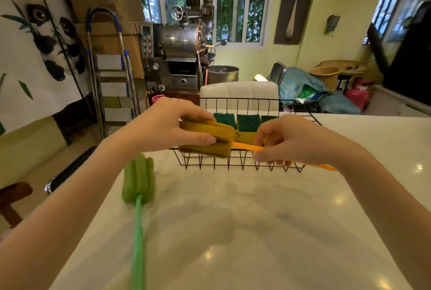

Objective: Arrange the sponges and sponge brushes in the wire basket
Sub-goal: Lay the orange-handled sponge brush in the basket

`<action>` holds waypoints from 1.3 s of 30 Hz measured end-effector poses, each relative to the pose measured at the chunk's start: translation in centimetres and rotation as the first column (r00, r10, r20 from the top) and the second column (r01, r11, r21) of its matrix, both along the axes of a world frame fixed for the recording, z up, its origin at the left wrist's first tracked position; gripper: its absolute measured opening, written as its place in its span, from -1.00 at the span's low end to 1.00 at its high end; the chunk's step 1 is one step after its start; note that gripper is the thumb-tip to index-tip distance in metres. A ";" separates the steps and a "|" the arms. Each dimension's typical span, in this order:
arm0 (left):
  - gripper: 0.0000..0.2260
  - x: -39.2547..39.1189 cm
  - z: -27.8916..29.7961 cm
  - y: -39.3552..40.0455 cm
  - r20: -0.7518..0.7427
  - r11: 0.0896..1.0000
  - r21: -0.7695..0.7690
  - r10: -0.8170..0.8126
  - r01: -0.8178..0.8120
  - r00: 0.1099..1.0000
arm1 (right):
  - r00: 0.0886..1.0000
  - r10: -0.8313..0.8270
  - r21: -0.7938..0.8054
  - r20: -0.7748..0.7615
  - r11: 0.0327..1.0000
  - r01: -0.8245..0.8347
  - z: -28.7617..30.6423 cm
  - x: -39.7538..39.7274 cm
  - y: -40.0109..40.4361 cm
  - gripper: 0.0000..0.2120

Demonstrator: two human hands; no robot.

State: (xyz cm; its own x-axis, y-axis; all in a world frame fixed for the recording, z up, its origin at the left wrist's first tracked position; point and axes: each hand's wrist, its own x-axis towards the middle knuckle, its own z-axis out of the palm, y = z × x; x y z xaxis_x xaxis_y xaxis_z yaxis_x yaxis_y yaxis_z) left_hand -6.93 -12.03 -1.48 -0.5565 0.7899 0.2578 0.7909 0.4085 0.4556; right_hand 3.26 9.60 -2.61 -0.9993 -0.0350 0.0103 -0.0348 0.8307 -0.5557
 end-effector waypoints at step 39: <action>-0.66 -12.3 -4.8 7.3 -0.024 0.833 -0.545 0.106 -0.101 0.994 | 0.964 -0.004 0.186 0.267 0.981 -0.047 -5.5 -10.4 5.0 -0.74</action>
